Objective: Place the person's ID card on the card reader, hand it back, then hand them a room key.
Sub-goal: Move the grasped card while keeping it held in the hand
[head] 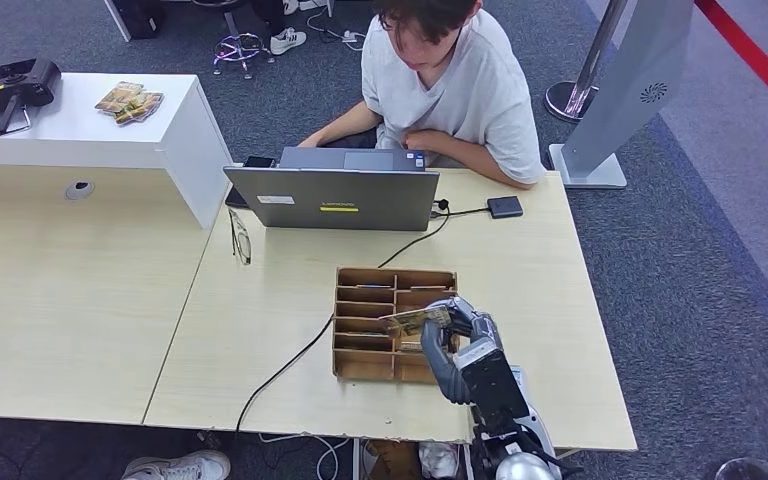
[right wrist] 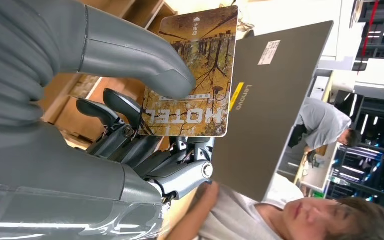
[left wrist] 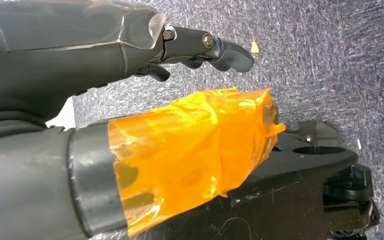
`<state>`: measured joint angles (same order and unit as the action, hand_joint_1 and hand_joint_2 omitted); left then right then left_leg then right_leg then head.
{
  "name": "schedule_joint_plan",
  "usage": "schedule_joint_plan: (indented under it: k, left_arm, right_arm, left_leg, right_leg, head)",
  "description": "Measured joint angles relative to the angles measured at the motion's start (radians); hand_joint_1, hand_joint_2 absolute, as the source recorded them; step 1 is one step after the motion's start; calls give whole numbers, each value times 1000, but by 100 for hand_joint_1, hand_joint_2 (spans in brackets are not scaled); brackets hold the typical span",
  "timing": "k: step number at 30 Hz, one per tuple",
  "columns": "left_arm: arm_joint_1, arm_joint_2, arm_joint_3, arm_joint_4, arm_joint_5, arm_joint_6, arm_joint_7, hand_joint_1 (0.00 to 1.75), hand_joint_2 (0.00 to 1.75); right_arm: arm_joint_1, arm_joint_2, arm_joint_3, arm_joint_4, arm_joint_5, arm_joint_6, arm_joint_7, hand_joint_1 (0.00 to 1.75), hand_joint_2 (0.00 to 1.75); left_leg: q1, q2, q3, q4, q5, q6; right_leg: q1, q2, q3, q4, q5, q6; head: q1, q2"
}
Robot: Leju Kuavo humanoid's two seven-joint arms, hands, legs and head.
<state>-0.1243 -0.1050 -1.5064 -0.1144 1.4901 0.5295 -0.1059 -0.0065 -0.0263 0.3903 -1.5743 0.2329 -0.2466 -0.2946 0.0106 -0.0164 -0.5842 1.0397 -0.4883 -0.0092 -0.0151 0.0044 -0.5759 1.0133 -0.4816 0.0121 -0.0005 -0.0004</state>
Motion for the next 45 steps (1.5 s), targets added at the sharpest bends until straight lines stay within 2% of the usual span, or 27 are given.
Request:
schedule_joint_plan:
  k: [21, 45]
  left_arm:
    - [0, 1, 0, 0, 12, 6, 0, 0, 0]
    - [0, 1, 0, 0, 21, 10, 0, 0, 0]
  right_arm:
    - [79, -24, -60, -9, -41, 9, -1, 175, 175]
    - [130, -39, -76, 10, -66, -7, 10, 175, 175]
  left_leg:
    - [0, 0, 0, 0, 0, 0]
    - [0, 0, 0, 0, 0, 0]
  right_leg:
    - [0, 0, 0, 0, 0, 0]
    - [0, 0, 0, 0, 0, 0]
  head:
    - [0, 0]
    - [0, 0]
